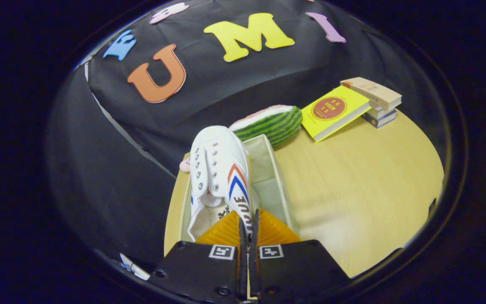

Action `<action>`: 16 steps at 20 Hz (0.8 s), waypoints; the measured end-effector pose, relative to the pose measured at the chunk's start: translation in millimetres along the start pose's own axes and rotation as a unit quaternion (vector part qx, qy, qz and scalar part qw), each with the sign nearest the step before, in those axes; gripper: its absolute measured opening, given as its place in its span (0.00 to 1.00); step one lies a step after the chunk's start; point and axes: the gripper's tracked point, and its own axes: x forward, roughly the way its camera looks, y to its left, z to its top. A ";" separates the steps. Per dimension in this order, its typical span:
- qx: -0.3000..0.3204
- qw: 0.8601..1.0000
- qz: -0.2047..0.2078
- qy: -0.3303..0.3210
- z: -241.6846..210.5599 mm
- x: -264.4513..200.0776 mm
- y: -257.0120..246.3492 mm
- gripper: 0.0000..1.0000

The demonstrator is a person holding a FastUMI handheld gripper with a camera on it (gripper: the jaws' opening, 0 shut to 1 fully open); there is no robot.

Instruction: Open the storage box then place both shoes into the box .Put the left shoe in first, then the right shoe, with the right side of both shoes facing outward in a uniform manner.

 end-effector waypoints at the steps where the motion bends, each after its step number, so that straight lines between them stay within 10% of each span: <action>1: 0.002 1.000 0.001 -0.015 4.4 -3.4 4.0 0.08; 6: -0.011 1.000 -0.011 -0.021 -16.1 -8.4 14.2 0.21; 7: -0.015 0.999 0.005 -0.034 -11.6 -2.0 15.7 0.33; 9: -0.041 0.998 0.022 -0.047 -5.8 -10.6 21.1 1.00; 16: -0.080 0.991 0.018 -0.101 7.9 -37.9 14.0 1.00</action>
